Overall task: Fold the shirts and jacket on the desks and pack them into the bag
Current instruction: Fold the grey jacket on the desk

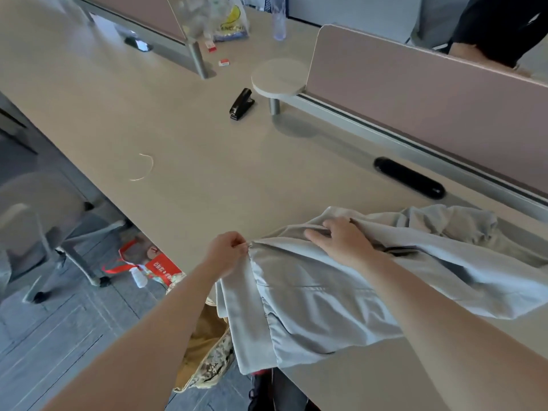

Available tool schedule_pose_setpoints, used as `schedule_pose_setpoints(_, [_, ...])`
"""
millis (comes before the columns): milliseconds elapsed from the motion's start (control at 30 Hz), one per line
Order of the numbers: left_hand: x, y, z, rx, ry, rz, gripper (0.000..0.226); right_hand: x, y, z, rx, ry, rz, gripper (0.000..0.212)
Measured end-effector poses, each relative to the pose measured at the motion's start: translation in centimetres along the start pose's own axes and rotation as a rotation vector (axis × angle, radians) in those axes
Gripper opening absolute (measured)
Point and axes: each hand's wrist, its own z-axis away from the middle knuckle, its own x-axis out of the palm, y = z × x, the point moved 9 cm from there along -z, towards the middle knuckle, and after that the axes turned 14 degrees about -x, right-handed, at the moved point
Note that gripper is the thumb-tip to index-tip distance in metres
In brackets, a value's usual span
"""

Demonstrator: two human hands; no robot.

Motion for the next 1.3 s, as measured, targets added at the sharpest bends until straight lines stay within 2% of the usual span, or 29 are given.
schedule_pose_setpoints(67, [0.4, -0.2, -1.8, 0.001, 0.019, 0.000, 0.015, 1.3, 0.5, -0.8, -0.023, -0.110, 0.033, 0.071])
schedule_pose_setpoints(133, [0.7, -0.8, -3.5, -0.020, 0.036, -0.022, 0.024, 2.6, 0.9, -1.6, 0.009, -0.226, 0.120, 0.075])
schedule_pose_setpoints(200, [0.8, -1.5, -4.9, -0.046, 0.064, -0.071, 0.029, 3.6, 0.9, -2.4, 0.035, -0.271, 0.149, 0.067])
schedule_pose_setpoints(300, [-0.3, -1.3, -6.2, -0.049, 0.125, -0.139, 0.023, 4.6, 0.0, -3.9, 0.035, -0.279, 0.160, 0.037])
schedule_pose_setpoints(367, [-1.7, -0.2, -7.1, -0.030, 0.181, -0.207, 0.017, 5.0, -0.8, -4.7, 0.062, -0.267, 0.111, 0.028])
schedule_pose_setpoints(433, [-3.0, 1.0, -8.2, -0.025, 0.185, -0.228, 0.017, 5.3, -1.3, -5.3, 0.120, -0.248, 0.042, 0.029])
schedule_pose_setpoints(533, [-4.2, 2.8, -9.6, 0.005, 0.146, -0.230, 0.014, 4.4, -1.7, -6.0, 0.167, -0.110, -0.027, 0.031])
schedule_pose_setpoints(633, [-5.0, 6.4, -8.5, 0.188, 0.164, -0.212, 0.022, 3.4, -1.3, -6.0, 0.208, 0.012, -0.146, 0.032])
schedule_pose_setpoints(667, [-5.0, 7.6, -7.6, 0.242, 0.137, -0.145, 0.020, 3.1, -1.3, -5.9, 0.216, 0.036, -0.182, 0.036])
schedule_pose_setpoints(733, [-4.1, 9.1, -6.0, 0.241, -0.033, 0.069, 0.012, 2.6, -1.5, -5.6, 0.214, 0.068, -0.221, 0.039])
schedule_pose_setpoints(800, [-2.1, 8.8, -5.0, 0.130, -0.231, 0.260, 0.003, 2.1, -1.6, -5.4, 0.209, 0.087, -0.217, 0.033])
schedule_pose_setpoints(900, [0.4, 6.1, -5.1, -0.033, -0.359, 0.343, 0.009, 2.2, -1.5, -5.3, 0.224, 0.084, -0.216, 0.036])
schedule_pose_setpoints(1033, [1.5, 4.0, -7.2, -0.083, -0.403, 0.498, 0.011, 3.7, -1.0, -6.1, 0.240, 0.004, -0.218, 0.035])
schedule_pose_setpoints(1133, [2.5, 3.8, -8.7, -0.045, -0.413, 0.405, 0.011, 3.9, -1.5, -6.1, 0.232, -0.052, -0.225, 0.024])
schedule_pose_setpoints(1233, [2.6, 5.3, -8.6, -0.008, -0.325, 0.232, 0.015, 1.8, -2.8, -3.9, 0.197, -0.002, -0.243, 0.035])
schedule_pose_setpoints(1300, [2.9, 8.1, -6.7, 0.043, -0.333, 0.235, 0.013, -0.6, -2.6, -1.5, 0.222, 0.092, -0.293, 0.035])
